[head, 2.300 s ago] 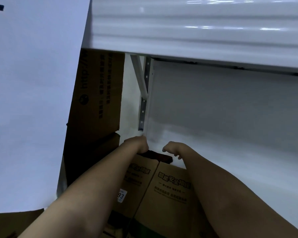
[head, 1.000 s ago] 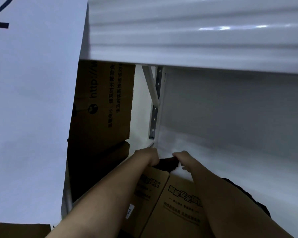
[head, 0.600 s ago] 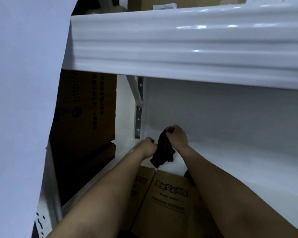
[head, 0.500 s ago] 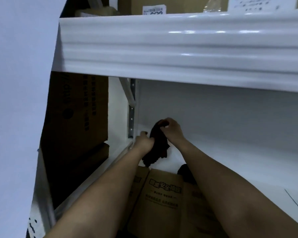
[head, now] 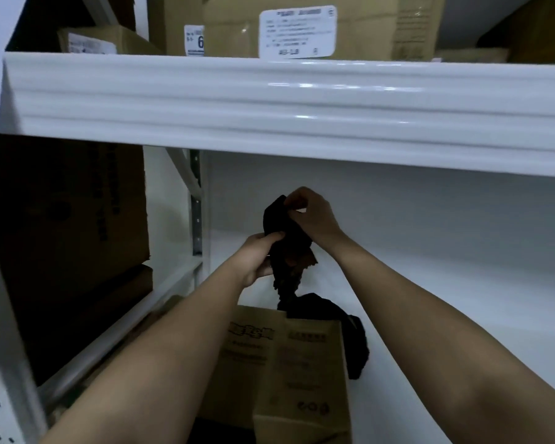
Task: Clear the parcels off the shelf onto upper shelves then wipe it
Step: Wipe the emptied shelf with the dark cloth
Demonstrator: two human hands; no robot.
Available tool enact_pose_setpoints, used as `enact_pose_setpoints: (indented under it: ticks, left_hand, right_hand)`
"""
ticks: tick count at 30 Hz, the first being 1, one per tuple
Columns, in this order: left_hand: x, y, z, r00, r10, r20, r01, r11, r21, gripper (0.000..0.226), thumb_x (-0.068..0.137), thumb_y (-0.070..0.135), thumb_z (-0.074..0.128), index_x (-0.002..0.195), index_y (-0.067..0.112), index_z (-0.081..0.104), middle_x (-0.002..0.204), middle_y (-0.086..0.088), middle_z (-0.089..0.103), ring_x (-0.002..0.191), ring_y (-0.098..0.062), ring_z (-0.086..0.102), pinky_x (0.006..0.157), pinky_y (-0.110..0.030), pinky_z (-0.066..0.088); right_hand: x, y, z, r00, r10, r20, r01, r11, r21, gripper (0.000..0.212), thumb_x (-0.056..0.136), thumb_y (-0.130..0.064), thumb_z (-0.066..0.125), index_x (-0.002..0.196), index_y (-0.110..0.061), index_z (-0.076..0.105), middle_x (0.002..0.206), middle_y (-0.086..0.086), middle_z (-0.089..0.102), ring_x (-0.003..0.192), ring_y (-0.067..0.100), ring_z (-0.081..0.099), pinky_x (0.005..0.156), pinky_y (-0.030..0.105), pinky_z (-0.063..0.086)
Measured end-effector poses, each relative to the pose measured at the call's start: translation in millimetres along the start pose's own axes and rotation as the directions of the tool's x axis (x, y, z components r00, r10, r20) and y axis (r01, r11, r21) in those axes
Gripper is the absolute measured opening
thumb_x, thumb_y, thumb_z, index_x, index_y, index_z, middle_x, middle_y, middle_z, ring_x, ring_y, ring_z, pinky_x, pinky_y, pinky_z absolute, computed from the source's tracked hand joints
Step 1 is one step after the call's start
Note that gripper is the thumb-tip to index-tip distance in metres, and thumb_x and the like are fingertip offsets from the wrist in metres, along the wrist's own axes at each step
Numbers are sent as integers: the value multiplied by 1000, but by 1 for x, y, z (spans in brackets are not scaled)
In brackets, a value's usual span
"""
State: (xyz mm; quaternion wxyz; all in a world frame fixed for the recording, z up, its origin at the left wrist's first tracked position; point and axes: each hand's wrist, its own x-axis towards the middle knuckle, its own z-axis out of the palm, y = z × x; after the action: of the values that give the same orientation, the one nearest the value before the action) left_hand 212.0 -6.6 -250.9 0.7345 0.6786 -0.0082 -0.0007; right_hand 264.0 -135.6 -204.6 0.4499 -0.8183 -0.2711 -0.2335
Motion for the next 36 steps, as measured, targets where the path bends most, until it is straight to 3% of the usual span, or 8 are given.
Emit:
enact_pose_setpoints:
  ticks: [4,8,15,20,24,29,32,36]
  left_hand:
    - [-4,-2,57,996,-46,79,61,979,-193,33,98,23,49,123,3,57,115,-15,67,103,-26,66,88,-34,54]
    - [-18,-3,121,990,-81,118,119,925,-362,24,98,28,46,109,9,58,94,-9,69,83,-21,67,70,-30,55]
    - [-30,-18,204,985,-156,72,172,873,-456,39,95,38,36,113,8,53,84,-11,61,71,-23,60,66,-33,50]
    - [-30,-27,233,975,-218,32,201,822,-533,59,93,58,41,117,6,56,109,-18,66,97,-33,65,79,-43,54]
    - [-27,-29,239,981,-181,69,190,839,-510,54,94,54,41,109,6,63,92,-15,71,95,-34,65,82,-42,51]
    - [-22,-32,234,988,-137,74,156,869,-470,49,93,47,48,119,8,62,101,-13,71,95,-31,67,86,-45,52]
    - [-22,-31,228,981,-152,120,190,876,-443,43,95,46,45,97,7,62,72,-12,72,66,-28,70,69,-43,53]
    - [-14,-35,213,973,-206,105,231,891,-391,43,92,51,48,107,11,58,95,-13,66,82,-30,65,67,-39,53]
  right_hand:
    - [-24,16,-53,996,11,-91,-16,999,-48,23,82,-15,65,103,-22,56,88,-10,63,86,8,60,77,23,49]
    - [-45,33,-110,983,173,55,-172,985,-29,31,89,-18,61,120,-16,60,106,-3,64,98,13,60,89,26,48]
    - [-82,81,-175,916,346,201,-341,938,-63,23,86,-29,65,90,-6,63,90,10,65,89,25,63,75,32,48]
    - [-94,86,-189,922,333,198,-331,943,-46,25,88,-31,60,103,-11,58,96,4,62,87,17,61,72,27,48]
    - [-101,83,-196,816,477,327,-542,828,146,22,94,-28,54,110,-12,55,97,3,63,85,14,62,64,25,53]
    - [-109,93,-192,754,516,406,-633,737,239,27,89,-31,62,110,-14,63,108,6,70,100,17,66,84,32,55]
    - [-111,93,-187,780,478,404,-597,762,251,30,90,-27,63,118,-15,62,109,4,70,97,16,67,71,25,53]
    - [-107,91,-184,773,521,361,-620,739,263,30,93,-29,58,117,-12,61,98,9,68,76,20,63,53,24,44]
